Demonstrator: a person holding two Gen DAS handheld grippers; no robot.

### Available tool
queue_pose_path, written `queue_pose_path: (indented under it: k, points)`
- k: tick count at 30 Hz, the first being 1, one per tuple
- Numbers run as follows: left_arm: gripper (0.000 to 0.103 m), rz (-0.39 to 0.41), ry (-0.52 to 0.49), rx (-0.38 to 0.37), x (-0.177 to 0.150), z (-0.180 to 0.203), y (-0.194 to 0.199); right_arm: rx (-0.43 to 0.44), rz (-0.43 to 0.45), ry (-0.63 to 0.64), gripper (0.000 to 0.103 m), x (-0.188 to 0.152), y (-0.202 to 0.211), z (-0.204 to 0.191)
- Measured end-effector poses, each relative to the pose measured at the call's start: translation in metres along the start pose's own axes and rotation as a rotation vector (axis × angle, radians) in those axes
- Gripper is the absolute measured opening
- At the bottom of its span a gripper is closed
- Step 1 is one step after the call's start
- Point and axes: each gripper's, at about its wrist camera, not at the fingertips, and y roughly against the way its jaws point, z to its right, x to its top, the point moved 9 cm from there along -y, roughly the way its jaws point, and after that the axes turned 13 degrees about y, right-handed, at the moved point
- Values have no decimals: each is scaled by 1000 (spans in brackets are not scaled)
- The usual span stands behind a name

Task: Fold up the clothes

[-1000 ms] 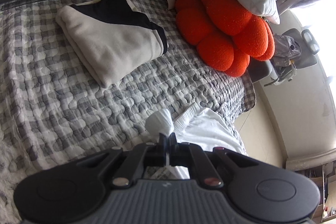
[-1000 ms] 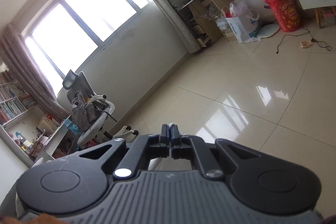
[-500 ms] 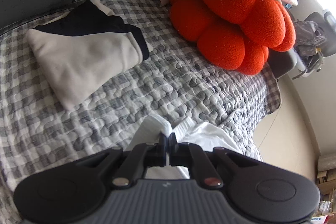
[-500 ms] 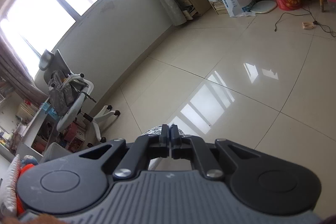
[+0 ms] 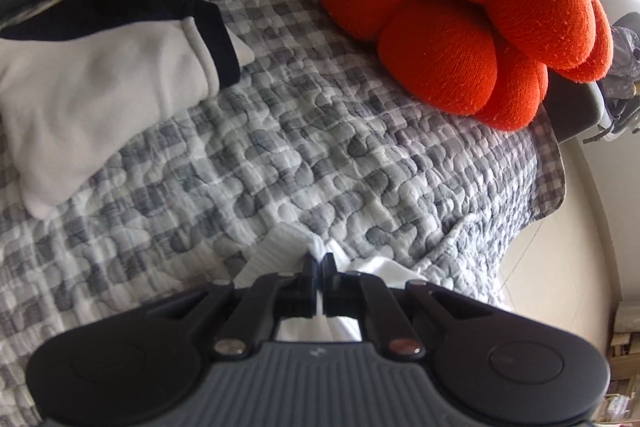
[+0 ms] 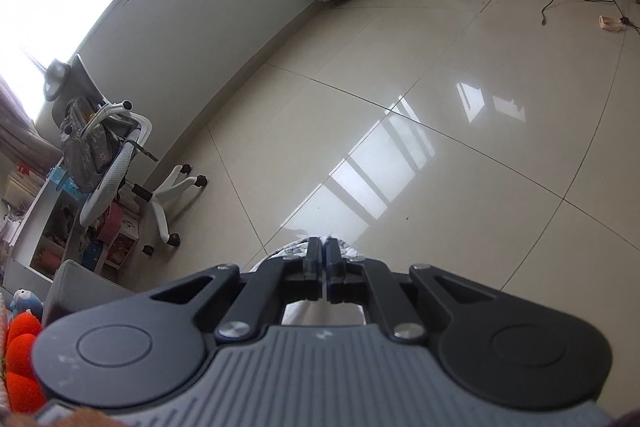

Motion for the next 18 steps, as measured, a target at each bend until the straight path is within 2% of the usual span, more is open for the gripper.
queue_pose_path:
  k: [6,9,13,18]
  points:
    - [2,-51,44,-38,8,4,-6,17,6,-29,3,7,-3,-4]
    - [2,-77,51,-53,8,10,-11,-10,19,-32,3,10,-4,-1]
    - [2,-114,32,-41,4,17,-26,-39,7,-27,3,8,-15,-3]
    - [2,-111,36,-42,5,17,-32,-56,6,-33,3,10,-24,-8]
